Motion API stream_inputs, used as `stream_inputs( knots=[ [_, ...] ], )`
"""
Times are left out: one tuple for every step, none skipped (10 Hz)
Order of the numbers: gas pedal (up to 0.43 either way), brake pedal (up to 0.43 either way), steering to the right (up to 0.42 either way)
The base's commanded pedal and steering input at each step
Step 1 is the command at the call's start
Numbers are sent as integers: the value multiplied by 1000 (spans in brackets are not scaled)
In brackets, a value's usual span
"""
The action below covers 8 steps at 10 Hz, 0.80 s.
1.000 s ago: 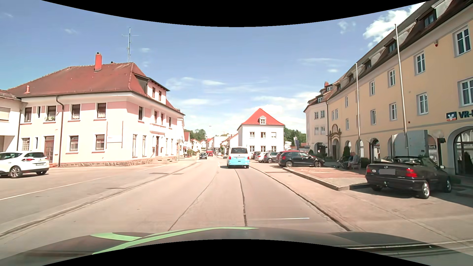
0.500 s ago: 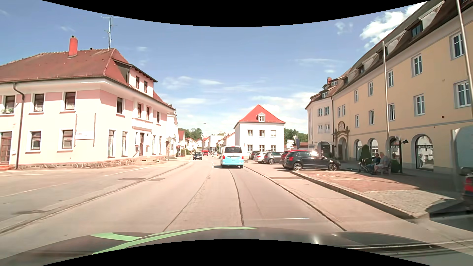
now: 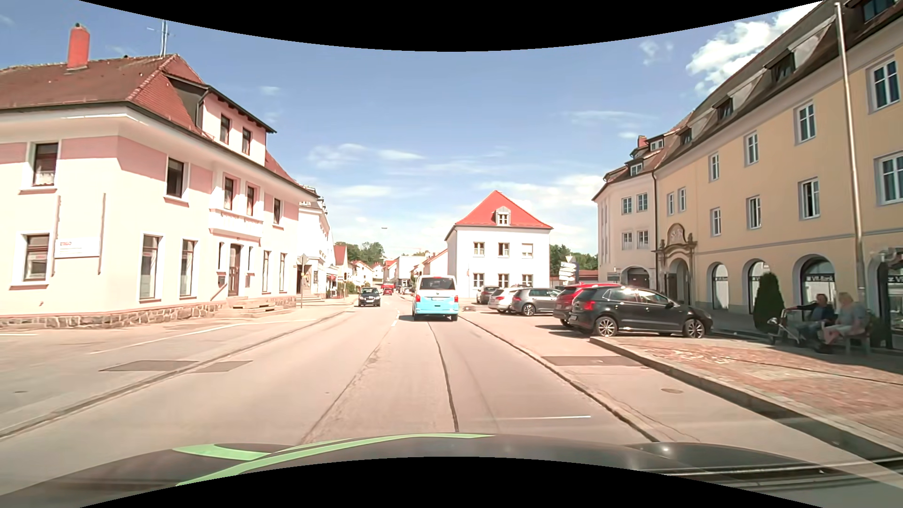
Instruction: Follow the waypoints while adhering to traffic rules and regulations
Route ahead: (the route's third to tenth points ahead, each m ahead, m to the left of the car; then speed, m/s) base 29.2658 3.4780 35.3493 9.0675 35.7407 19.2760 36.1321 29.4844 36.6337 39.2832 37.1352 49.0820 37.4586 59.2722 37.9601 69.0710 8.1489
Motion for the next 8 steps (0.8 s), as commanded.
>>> stream_inputs(
  knots=[
    [0,0,-8],
    [0,0,-8],
    [0,0,-9],
    [0,24,-11],
    [0,73,-13],
    [0,134,-16],
    [0,201,-19],
    [0,207,-20]
  ],
)
